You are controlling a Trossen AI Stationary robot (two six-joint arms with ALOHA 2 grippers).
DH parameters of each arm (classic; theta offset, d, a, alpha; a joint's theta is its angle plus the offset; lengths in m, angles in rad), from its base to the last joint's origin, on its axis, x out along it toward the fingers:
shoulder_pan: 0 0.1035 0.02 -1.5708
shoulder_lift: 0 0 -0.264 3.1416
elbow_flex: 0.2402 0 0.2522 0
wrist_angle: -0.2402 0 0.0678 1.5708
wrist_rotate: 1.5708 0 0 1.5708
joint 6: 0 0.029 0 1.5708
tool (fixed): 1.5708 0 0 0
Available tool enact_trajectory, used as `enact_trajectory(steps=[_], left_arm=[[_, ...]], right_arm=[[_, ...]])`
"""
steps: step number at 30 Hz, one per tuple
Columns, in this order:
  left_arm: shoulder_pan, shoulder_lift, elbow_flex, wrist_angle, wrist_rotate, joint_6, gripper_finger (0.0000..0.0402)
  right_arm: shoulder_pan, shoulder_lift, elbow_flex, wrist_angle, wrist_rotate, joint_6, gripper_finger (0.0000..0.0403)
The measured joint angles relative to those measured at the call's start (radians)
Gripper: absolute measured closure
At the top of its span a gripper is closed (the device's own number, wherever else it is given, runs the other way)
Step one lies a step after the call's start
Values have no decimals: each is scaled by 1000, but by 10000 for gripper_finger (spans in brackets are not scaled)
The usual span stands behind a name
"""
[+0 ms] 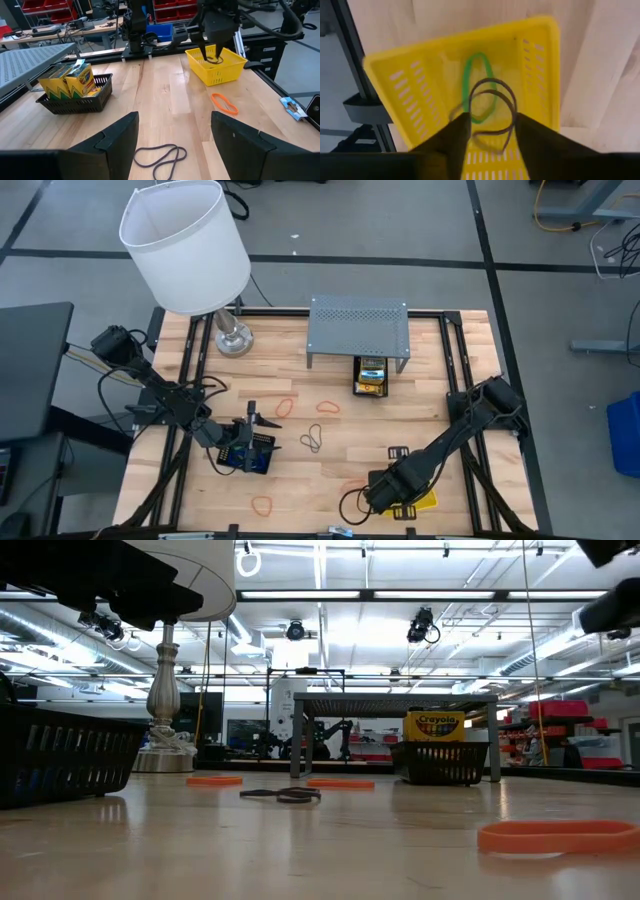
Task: Pick & Place Office Desk Supplies
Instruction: Put the brown rubber band into the yellow bin, then put the orange rubber band into the yellow bin
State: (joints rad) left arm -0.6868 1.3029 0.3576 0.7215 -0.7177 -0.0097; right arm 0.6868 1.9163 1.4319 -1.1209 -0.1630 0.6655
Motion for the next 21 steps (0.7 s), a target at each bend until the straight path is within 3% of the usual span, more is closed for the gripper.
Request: enact_trajectory(steps=[4, 8, 16, 21], left_arm=[[0, 0, 0, -4, 0, 0, 150], [0, 0, 0, -19, 0, -5, 150], [0, 0, 0, -22, 0, -8, 150], [0, 0, 0, -22, 0, -8, 150]], right_arm=[[0, 0, 9, 1, 10, 1, 181], [0, 0, 7, -13, 10, 4, 151], [-7, 0, 6, -101, 24, 35, 155], [-6, -13, 8, -64, -57, 37, 160]])
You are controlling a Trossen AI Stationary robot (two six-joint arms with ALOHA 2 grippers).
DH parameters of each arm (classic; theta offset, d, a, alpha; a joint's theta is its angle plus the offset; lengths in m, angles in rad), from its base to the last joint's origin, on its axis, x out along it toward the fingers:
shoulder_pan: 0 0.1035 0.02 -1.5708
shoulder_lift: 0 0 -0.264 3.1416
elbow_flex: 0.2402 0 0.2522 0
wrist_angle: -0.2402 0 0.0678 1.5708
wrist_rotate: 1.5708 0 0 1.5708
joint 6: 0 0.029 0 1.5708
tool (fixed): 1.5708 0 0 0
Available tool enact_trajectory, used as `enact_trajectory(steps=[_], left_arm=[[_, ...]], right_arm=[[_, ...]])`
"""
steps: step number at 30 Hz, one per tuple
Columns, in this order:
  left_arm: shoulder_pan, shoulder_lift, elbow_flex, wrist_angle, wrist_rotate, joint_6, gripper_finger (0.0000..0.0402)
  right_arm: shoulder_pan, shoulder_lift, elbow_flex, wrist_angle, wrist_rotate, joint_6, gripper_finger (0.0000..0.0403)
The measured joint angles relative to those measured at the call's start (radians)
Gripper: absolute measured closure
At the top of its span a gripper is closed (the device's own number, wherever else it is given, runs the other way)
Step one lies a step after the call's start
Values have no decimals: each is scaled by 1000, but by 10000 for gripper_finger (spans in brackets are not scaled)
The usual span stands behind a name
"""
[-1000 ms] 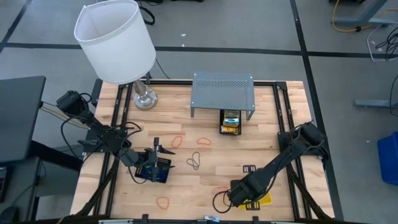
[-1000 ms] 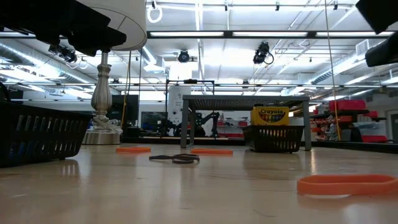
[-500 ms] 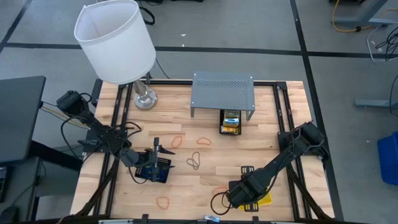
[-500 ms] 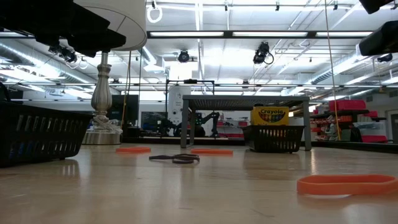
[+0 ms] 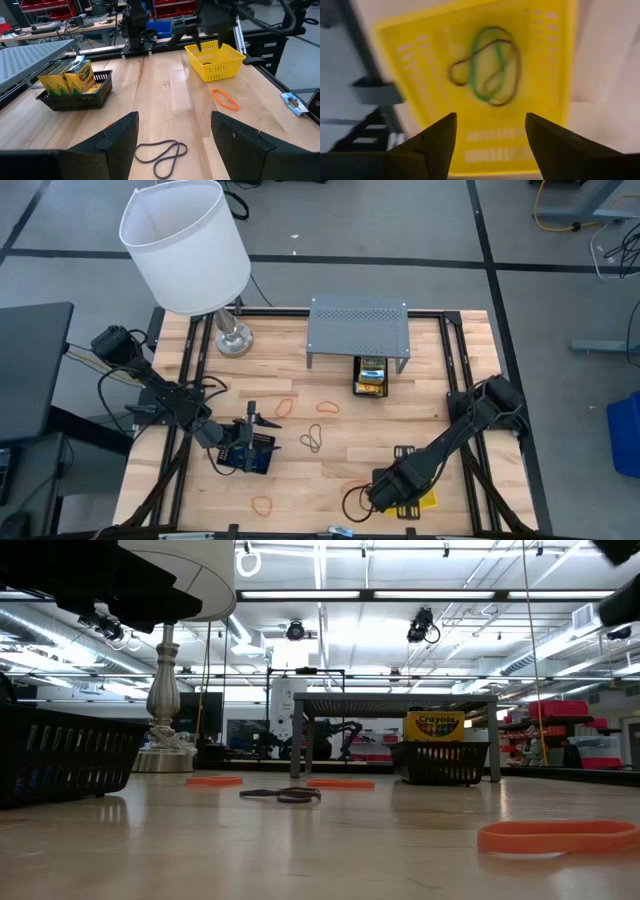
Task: Pick & Place Office Desk Supplies
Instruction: Put the orange rubber band into the yellow bin
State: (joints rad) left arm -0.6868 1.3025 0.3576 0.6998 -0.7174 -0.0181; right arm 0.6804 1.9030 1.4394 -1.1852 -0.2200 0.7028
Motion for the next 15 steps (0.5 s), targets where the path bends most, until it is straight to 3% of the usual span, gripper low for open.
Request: enact_trajectory(steps=[6, 15], left_arm=[[0, 0, 0, 0, 0, 0, 150], [1, 0, 0, 0, -1, 0, 150]], right_arm=[[-19, -36, 1, 144, 72, -24, 170], [-80, -15, 1, 345, 233, -256, 171]])
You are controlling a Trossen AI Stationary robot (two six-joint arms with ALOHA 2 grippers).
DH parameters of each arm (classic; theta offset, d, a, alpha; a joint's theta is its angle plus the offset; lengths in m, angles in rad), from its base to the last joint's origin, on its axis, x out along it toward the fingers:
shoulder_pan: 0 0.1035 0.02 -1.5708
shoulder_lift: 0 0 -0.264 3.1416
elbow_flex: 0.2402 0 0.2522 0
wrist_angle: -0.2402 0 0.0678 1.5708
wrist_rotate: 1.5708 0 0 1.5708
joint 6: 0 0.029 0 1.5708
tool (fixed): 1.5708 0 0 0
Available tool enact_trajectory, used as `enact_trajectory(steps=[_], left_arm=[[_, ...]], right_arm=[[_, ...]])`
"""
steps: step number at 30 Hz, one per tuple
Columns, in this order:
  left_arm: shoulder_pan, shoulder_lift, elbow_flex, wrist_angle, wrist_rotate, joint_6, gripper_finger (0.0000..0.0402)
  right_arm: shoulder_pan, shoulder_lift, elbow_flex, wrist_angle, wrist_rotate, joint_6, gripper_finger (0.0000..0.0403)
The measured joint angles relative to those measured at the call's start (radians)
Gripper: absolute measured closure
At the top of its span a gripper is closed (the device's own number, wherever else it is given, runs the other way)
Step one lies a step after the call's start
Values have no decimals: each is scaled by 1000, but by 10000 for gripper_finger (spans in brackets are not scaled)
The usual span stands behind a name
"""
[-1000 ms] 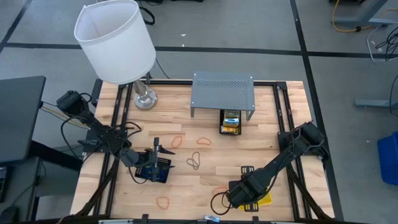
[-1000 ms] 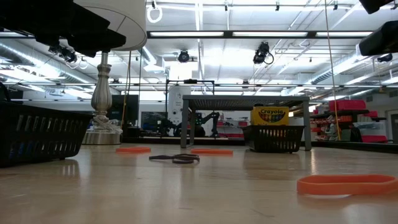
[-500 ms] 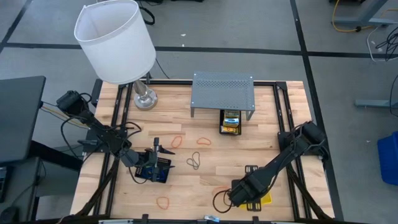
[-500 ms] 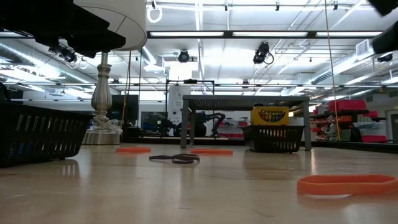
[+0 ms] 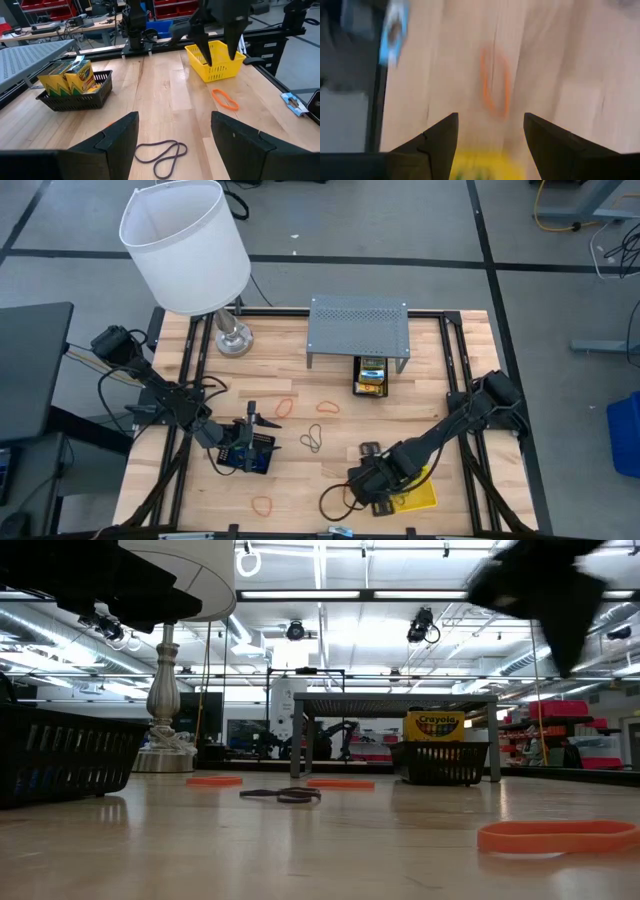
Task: Pick & Place Office Desk Supplies
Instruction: Put the orange rubber band into the yellow bin
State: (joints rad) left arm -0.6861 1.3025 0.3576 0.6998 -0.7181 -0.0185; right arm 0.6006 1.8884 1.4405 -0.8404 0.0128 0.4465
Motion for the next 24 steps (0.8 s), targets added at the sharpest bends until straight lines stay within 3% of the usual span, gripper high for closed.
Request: enact_trajectory(steps=[5, 9, 14, 19, 22, 24], left_arm=[[0, 0, 0, 0, -7, 0, 150], [0, 0, 1, 9, -7, 3, 150], [0, 0, 1, 13, -7, 4, 150], [0, 0, 1, 14, -11, 6, 150], [0, 0, 1, 14, -14, 8, 150], [0, 0, 1, 14, -14, 9, 150]], right_arm=[[-33, 65, -1, 136, 64, -135, 171], [-40, 145, -3, 163, 54, -196, 171], [-35, 200, -4, 200, 17, -205, 172], [-26, 218, 0, 207, 67, -179, 176], [-19, 219, 0, 204, 94, -156, 208], [-17, 220, 0, 204, 101, -152, 251]])
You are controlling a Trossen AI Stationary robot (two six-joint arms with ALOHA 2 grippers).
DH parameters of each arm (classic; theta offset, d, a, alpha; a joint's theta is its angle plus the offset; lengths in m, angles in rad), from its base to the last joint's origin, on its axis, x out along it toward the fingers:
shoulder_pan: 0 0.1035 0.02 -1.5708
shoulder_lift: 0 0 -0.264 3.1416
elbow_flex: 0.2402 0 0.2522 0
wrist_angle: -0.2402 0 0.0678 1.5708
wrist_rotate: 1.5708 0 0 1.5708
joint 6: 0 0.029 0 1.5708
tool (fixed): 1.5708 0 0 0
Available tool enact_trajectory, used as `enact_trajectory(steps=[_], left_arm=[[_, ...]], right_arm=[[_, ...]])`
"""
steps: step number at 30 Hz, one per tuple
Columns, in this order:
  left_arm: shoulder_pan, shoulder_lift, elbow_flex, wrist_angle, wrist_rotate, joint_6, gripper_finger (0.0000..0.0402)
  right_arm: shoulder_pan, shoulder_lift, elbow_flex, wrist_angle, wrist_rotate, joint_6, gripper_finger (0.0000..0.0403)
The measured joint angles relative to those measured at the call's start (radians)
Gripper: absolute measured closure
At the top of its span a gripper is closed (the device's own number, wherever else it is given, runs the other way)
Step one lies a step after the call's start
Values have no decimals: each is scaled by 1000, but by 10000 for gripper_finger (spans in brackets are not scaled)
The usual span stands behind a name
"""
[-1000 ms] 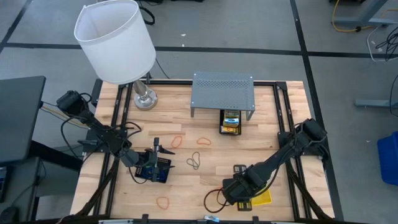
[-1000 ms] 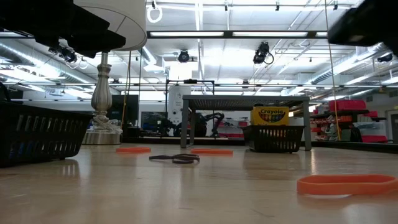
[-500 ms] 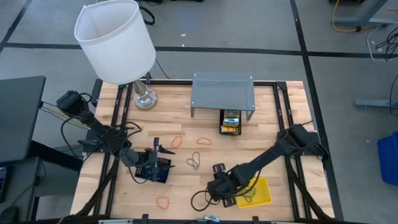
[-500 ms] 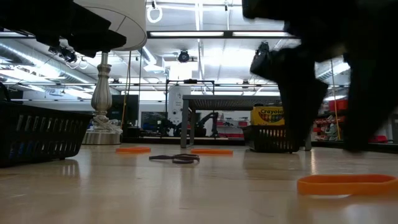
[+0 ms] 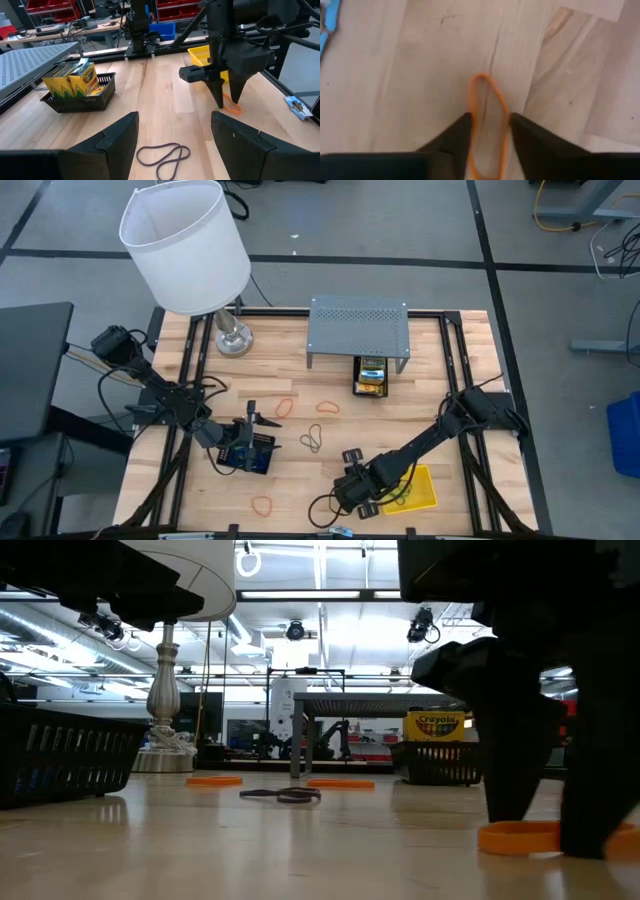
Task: Pick & Place Office Desk Supplies
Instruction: Put the orange rubber band into the yellow bin
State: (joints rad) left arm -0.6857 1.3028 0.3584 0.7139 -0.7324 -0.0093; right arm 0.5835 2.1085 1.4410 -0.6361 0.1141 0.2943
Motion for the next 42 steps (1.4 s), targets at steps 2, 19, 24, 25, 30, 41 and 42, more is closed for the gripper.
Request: enact_trajectory(steps=[2, 19, 24, 25, 30, 41, 42], left_arm=[[0, 0, 0, 0, 0, 2, 150], [0, 0, -1, -5, 0, -1, 150], [0, 0, -1, -6, 0, -1, 150], [0, 0, -1, -6, 0, -3, 150], [0, 0, -1, -7, 0, -5, 150], [0, 0, -1, -11, 0, -3, 150], [0, 0, -1, -11, 0, -3, 150]], right_arm=[[-1, 0, 0, 1, 3, 4, 308], [-5, -19, 225, -422, 108, 4, 401], [10, -19, 416, -647, 112, 22, 402], [13, -19, 450, -690, 94, 34, 402], [41, -22, 531, -828, -62, 123, 402], [96, -21, 243, -717, -236, 234, 403], [95, -21, 217, -709, -234, 242, 403]])
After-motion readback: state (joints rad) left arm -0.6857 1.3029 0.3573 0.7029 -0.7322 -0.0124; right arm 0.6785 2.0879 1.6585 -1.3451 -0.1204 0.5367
